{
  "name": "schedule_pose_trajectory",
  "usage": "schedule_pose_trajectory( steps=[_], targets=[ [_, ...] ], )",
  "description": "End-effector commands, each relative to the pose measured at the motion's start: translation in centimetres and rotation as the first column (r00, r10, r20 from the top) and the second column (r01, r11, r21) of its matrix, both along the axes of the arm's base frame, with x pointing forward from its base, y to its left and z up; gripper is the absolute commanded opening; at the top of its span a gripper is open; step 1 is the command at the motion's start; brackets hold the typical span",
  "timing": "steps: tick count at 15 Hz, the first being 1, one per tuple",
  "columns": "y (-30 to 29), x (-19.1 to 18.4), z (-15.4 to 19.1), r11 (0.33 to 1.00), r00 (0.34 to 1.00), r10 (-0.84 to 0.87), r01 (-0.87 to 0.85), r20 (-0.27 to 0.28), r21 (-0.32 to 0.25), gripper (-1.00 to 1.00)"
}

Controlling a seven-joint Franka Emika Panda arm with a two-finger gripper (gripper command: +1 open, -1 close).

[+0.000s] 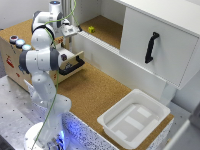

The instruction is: Lift the yellow block

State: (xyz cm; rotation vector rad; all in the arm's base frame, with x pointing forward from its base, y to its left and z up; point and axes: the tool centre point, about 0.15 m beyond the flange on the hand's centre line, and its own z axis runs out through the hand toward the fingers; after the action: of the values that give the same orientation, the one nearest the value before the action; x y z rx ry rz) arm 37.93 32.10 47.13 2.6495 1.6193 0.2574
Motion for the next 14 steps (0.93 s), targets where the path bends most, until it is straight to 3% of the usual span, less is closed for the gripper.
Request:
schedule_pose_trajectory(
  steps=[1,5,7,10,14],
  targets=[
    [0.9,5.6,3.2,0.967,0.967,-0.253,0.253,0.022,-0.021,1.0],
    [1.9,9.0,3.6,0.902,0.901,-0.428,0.431,0.077,-0.036,1.0],
    [2.4,10.7,3.3,0.842,0.838,-0.536,0.54,0.104,-0.01,1.0],
    [3.7,12.3,3.3,0.762,0.749,-0.647,0.643,0.14,0.079,1.0],
    [4.1,14.7,4.2,0.716,0.685,-0.697,0.683,0.213,0.145,1.0]
  ],
)
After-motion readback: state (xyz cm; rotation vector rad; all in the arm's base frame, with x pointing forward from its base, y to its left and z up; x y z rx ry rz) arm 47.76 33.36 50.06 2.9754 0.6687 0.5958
